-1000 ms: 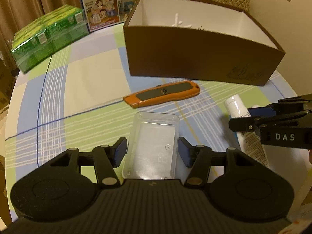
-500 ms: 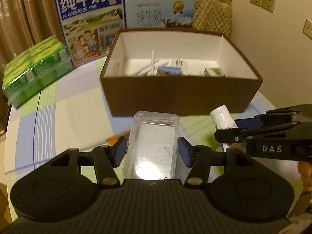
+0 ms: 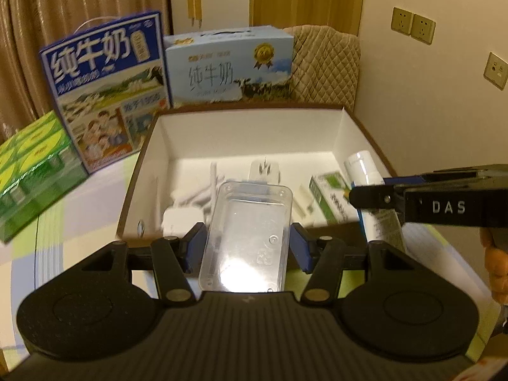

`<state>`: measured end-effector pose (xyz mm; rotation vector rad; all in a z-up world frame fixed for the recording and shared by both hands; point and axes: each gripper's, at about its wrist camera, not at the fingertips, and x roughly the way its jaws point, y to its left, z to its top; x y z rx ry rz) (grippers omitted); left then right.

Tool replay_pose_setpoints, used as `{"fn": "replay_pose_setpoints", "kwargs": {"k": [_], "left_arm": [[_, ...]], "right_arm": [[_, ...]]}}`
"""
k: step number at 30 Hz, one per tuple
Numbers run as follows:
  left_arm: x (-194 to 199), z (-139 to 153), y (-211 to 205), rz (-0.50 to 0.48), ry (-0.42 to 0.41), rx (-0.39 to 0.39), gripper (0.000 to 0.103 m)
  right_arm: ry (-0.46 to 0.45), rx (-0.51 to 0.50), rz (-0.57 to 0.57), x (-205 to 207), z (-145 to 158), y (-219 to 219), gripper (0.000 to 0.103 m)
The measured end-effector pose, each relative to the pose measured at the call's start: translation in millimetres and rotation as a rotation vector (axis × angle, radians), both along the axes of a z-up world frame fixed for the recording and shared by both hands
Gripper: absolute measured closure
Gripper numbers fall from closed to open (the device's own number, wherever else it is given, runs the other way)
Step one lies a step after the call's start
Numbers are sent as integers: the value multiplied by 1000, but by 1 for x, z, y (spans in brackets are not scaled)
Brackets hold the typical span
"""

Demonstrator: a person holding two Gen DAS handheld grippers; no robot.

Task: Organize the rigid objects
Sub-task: 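Lift the tray and lotion tube toward the brown box, then lower the tray and lotion tube into the brown box and open both grippers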

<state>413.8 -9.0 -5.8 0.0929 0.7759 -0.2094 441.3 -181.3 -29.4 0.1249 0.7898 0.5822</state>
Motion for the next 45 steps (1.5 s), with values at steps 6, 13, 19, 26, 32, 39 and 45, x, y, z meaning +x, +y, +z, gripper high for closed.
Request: {"fn": "replay_pose_setpoints", "kwargs": {"k": [6, 13, 19, 26, 32, 39, 45], "left_arm": [[45, 6, -19, -11, 0, 15, 50], [98, 2, -37, -20, 27, 34, 50], [141, -13, -41, -1, 64, 63, 50], [179, -30, -38, 18, 104, 76, 50], [201, -50, -38, 33, 139, 105, 50], [216, -68, -35, 36, 186, 103, 49], [220, -77, -30, 39, 213, 77, 49]], "right_arm": [[-26, 17, -41, 45, 12, -10, 74], [-48, -20, -44, 98, 12, -11, 74], [-31, -72, -42, 138, -6, -5, 74], [-3, -123, -22, 171, -31, 3, 74], [25, -150, -8, 190, -49, 8, 74], [50, -167, 6, 203, -62, 14, 74], [66, -173, 9, 207, -68, 18, 74]]}}
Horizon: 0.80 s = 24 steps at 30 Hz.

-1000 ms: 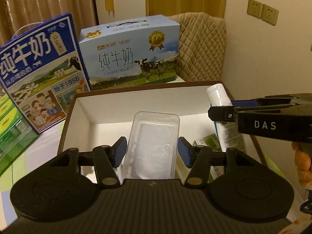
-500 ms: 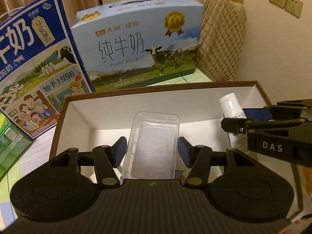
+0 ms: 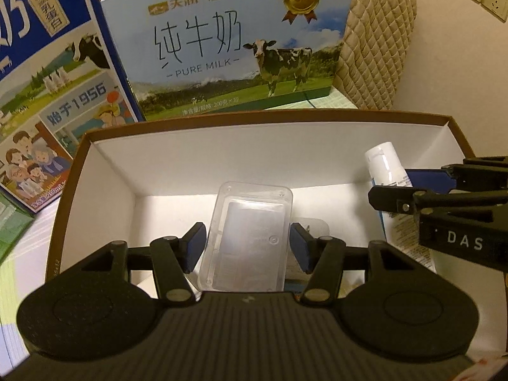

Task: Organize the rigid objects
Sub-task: 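Lower the tray and lotion tube into the brown box and open both grippers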

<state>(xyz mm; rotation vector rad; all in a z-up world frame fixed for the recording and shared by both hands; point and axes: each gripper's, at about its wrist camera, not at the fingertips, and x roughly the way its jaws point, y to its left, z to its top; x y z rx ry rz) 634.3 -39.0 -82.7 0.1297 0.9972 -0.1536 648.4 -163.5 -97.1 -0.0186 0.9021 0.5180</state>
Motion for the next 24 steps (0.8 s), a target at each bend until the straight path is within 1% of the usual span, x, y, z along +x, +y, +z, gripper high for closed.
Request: {"fn": "replay_pose_setpoints", "kwargs": {"k": [7, 8, 9, 10, 16, 21, 22, 24], "left_arm": [[-1, 1, 3, 1, -7, -7, 48], [-1, 2, 3, -1, -8, -9, 45], [0, 3, 3, -2, -7, -9, 37], [0, 5, 3, -2, -9, -8, 35], [-3, 8, 3, -11, -18, -4, 35], [-8, 10, 4, -16, -19, -1, 35], [-10, 11, 4, -19, -20, -1, 35], [-13, 13, 5, -23, -23, -3, 35]], "right_arm": [[1, -8, 9, 0, 0, 5, 74], [2, -9, 9, 0, 1, 5, 74], [1, -11, 9, 0, 1, 6, 74], [1, -12, 10, 0, 1, 6, 74], [6, -18, 13, -1, 1, 8, 73], [3, 18, -2, 0, 6, 6, 73], [1, 18, -7, 0, 7, 5, 71], [-5, 14, -10, -1, 11, 4, 64]]}}
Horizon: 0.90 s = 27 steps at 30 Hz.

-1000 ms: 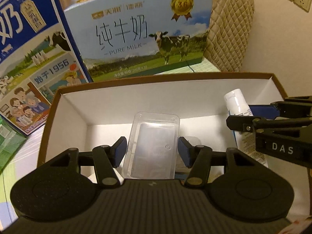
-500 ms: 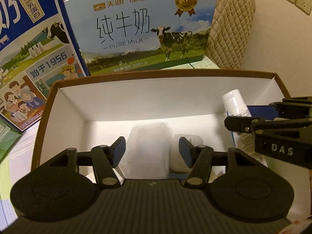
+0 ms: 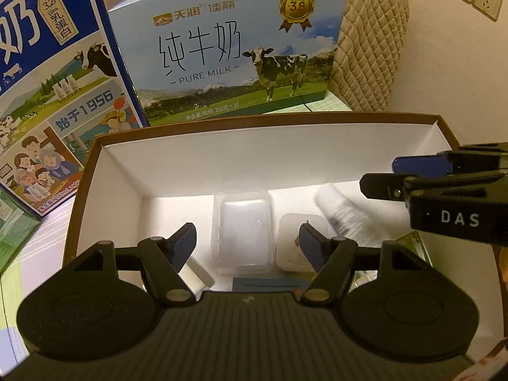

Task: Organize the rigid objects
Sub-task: 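Lower the tray and lotion tube into the brown box and open both grippers, then withdraw both tools from the brown box back over the table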

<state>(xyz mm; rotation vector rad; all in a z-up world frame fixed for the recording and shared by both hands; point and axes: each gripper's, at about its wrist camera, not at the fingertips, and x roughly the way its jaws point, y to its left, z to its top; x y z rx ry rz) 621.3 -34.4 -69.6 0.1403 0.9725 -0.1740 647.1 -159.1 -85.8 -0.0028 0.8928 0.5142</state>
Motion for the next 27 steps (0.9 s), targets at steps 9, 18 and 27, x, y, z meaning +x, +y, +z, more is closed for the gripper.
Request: {"fn": "replay_pose_setpoints", "kwargs": {"k": [9, 18, 27], "left_arm": [[-18, 10, 4, -10, -10, -10, 35], [-45, 28, 7, -17, -39, -37, 35], [-91, 59, 18, -14, -96, -86, 36]], "right_arm": [[20, 10, -7, -21, 7, -12, 50], [12, 29, -11, -49, 21, -19, 46], [-26, 67, -14, -83, 42, -28, 45]]}}
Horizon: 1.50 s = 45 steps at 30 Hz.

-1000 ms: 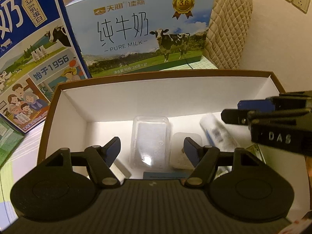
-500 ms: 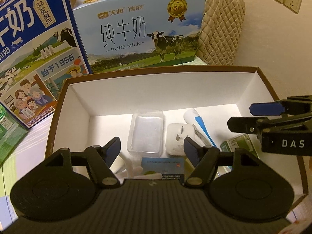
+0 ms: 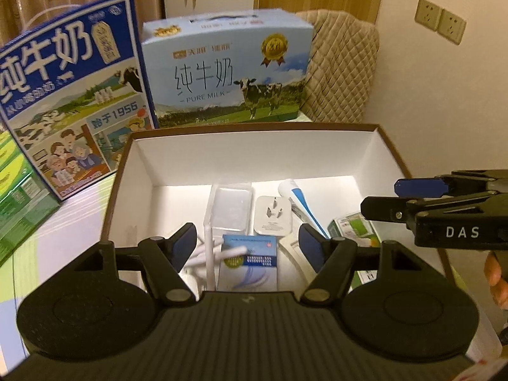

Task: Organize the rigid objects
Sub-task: 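Withdraw both tools from the brown box back over the table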

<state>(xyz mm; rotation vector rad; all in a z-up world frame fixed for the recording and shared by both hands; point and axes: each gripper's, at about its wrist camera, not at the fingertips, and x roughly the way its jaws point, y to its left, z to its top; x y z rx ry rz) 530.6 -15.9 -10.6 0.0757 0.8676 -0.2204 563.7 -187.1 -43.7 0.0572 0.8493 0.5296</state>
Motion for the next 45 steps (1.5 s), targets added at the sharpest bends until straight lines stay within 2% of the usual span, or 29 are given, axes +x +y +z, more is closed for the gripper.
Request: {"fn": "replay_pose_setpoints", "kwargs": {"k": [9, 16, 23, 32, 45], "left_arm": [[-62, 19, 25, 35, -26, -45, 36], [-111, 18, 43, 61, -22, -30, 36], [-156, -1, 58, 103, 34, -41, 36], [-194, -27, 70, 132, 101, -66, 39], [-222, -45, 70, 126, 145, -58, 39]], "right_arm": [[-42, 38, 17, -54, 21, -8, 45], [-55, 36, 52, -107, 25, -9, 44], [13, 18, 59, -148, 7, -7, 44], [81, -24, 77, -186, -19, 4, 44], [134, -89, 112, -224, -46, 17, 44]]}}
